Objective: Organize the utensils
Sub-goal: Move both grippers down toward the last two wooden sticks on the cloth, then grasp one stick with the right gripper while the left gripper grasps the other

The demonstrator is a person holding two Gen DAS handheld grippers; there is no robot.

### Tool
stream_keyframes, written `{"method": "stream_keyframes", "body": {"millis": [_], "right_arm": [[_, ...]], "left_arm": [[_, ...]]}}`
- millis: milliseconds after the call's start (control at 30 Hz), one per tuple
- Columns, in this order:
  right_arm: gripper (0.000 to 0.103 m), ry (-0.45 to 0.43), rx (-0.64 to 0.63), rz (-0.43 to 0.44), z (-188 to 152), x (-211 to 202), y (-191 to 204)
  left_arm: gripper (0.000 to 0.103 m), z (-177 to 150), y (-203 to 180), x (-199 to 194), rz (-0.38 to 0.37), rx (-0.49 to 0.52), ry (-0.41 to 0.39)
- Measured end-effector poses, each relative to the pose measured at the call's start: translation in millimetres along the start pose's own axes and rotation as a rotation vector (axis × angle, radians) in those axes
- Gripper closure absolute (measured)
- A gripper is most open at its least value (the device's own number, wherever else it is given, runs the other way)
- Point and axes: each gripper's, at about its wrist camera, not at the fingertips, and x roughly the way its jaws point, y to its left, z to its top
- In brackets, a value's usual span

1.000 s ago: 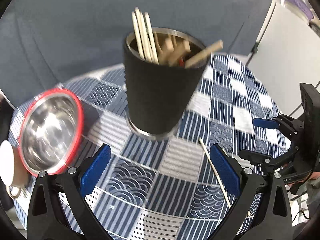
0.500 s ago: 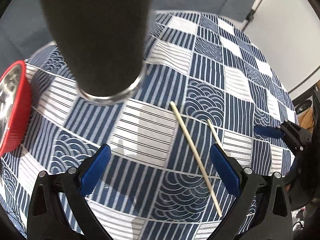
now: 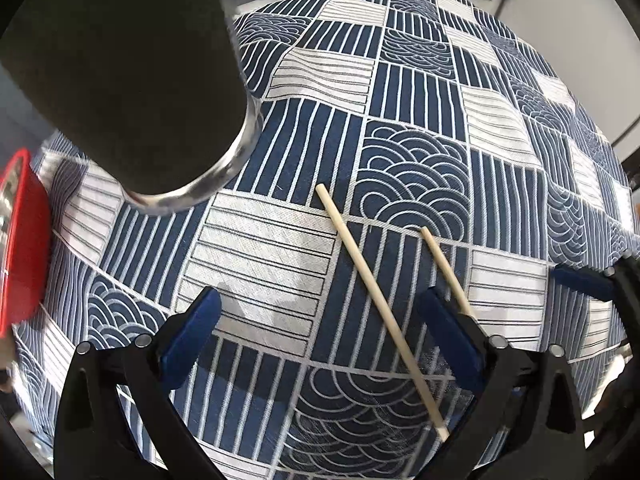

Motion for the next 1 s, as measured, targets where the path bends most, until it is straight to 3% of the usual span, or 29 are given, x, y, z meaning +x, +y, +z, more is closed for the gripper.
{"method": "stream_keyframes", "body": {"millis": [67,133,233,300,333,400,467,567,700,867,1000], "right_arm": [[0.033,-0.007,-0.009,0.008,1,-2,1],[0.055,-0.008,-0.026,0.015,3,-4,2],[0.074,0.000,-0.052,0.025,6,-6,5],[0.087,0.003,-0.046,0.021,7,-6,4],[0.093,0.004,-0.042,0.017,7,-6,3],[0.097,0.007,-0.032,0.008,6,-7,0],[0.098,0.015,-0.019,-0.003,7,-7,-4],[0.098,0.038,0.026,0.010,9,-7,-16],[0.098,0.052,0.097,0.030,12,-8,-35],[0.098,0.013,0.143,0.022,26,-21,-55],[0.098,-0.045,0.133,0.017,52,-37,-61]], "left_arm": [[0.004,1,2,0,0.000,-0.019,0.008],[0.004,1,1,0,0.006,-0.029,0.012],[0.005,0,1,0,0.015,-0.052,0.022],[0.009,0,3,-1,0.014,-0.059,0.018],[0.016,-1,4,-3,0.013,-0.061,0.015],[0.032,-3,8,-10,0.012,-0.061,0.014],[0.062,-3,14,-15,0.005,-0.053,0.014],[0.094,-6,24,-19,-0.007,-0.068,0.017],[0.098,-10,44,-20,-0.068,-0.146,0.049],[0.098,-21,70,-30,-0.035,-0.216,0.059],[0.098,-25,100,-56,-0.002,-0.287,0.009]]}}
